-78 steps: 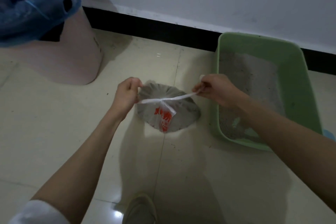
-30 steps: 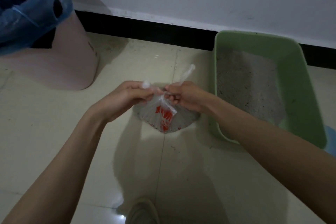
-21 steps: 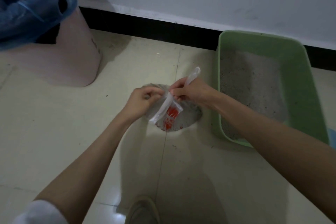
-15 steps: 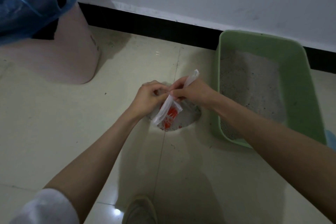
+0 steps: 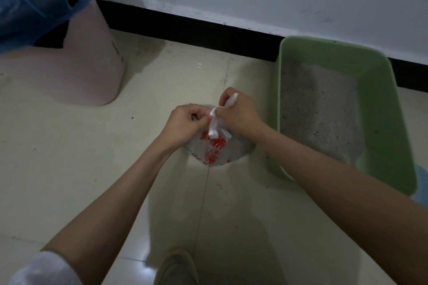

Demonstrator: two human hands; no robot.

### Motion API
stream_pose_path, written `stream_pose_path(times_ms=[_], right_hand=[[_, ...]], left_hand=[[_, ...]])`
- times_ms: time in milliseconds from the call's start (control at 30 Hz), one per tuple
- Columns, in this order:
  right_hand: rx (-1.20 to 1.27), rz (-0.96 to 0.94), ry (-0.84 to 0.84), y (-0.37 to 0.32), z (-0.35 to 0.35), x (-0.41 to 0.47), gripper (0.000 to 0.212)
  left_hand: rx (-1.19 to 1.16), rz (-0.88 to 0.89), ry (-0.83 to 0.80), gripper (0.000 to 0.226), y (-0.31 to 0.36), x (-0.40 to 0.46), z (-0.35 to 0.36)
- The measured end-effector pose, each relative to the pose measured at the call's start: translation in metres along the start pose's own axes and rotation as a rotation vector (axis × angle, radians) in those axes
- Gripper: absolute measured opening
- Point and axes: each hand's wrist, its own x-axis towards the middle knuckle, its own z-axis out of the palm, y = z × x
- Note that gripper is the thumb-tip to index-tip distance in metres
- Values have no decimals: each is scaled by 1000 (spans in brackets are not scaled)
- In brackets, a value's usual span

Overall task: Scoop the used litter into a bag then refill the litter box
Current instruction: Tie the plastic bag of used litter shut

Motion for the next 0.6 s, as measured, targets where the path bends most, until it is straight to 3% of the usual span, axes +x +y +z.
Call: stream_pose_path(times_ms=[133,200,367,600], right_hand=[[501,293,-112,5,-4,7,15],[591,341,-163,9,-7,7,13],[615,260,-200,13,-10,-3,10],[338,87,-50,14,-9,-7,11]], left_hand=[[-120,-62,-27,19,2,-2,-3],[-161,-109,-15,30,2,-2,-3],[-262,-138,-44,11,4,-1,0],[-311,-202,-106,9,12,5,-1]])
